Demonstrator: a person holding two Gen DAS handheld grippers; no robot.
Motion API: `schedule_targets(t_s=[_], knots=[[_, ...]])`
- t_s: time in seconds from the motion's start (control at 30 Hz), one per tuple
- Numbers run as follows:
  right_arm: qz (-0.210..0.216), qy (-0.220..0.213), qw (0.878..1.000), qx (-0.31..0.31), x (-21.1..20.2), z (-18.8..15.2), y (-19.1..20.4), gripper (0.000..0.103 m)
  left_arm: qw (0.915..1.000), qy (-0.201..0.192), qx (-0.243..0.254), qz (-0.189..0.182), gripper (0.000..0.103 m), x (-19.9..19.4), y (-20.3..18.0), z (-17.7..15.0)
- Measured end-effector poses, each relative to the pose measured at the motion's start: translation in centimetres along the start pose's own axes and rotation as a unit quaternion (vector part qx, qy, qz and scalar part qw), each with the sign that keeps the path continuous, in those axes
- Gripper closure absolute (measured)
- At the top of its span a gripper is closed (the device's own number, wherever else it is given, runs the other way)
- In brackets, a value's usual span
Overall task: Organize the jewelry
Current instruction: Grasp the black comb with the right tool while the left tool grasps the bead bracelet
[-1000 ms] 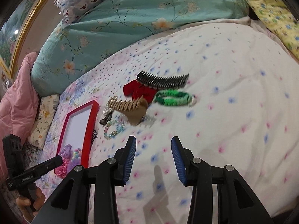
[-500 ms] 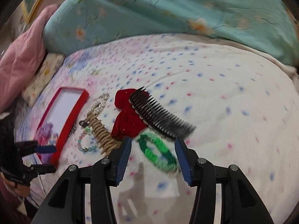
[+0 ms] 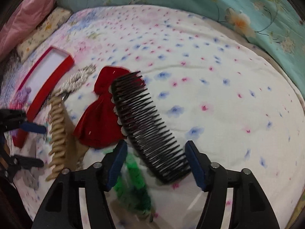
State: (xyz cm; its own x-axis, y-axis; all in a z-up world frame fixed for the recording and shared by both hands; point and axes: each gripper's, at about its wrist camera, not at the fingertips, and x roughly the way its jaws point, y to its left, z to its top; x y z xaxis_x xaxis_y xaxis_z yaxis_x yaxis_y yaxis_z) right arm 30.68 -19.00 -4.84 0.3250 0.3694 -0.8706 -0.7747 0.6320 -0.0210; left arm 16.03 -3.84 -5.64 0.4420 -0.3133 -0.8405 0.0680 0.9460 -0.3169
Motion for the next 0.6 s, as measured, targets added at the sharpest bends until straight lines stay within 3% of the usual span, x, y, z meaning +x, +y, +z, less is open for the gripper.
schedule_targets(t_s=[0.07, 0.13, 0.17, 0.23, 0.37, 0.6], knots=[[0.006, 0.001, 1.000, 0.024, 0.5, 0.0, -0.6, 0.038, 0.9999, -0.001, 0.007, 0.010, 0.053, 0.2, -0.1, -0.2], [0.001, -0.007, 0.999, 0.036, 0.3, -0.3, -0.6, 0.042, 0.9998, -0.002, 0.011, 0.018, 0.067, 0.1, 0.0, -0.4], [-0.005, -0.007, 0.999, 0.036, 0.3, -0.4, -0.4, 0.050, 0.9999, -0.002, 0.005, 0.015, 0.072, -0.1, 0.3, -0.5], [-0.013, -0.005, 0.999, 0.040, 0.3, -0.6, -0.2, 0.051, 1.0000, -0.001, -0.010, 0.002, 0.096, -0.4, 1.0, -0.5], [-0.027, -0.007, 0.998, 0.053, -0.7, -1.3, 0.5, 0.052, 0.9998, -0.002, -0.020, -0.004, 0.097, -1.1, 1.3, -1.3], [-0.015, -0.039, 0.992, 0.121, -4.7, -3.1, 0.4, 0.052, 0.9993, -0.021, -0.026, -0.020, 0.097, -3.3, 0.8, -2.8]])
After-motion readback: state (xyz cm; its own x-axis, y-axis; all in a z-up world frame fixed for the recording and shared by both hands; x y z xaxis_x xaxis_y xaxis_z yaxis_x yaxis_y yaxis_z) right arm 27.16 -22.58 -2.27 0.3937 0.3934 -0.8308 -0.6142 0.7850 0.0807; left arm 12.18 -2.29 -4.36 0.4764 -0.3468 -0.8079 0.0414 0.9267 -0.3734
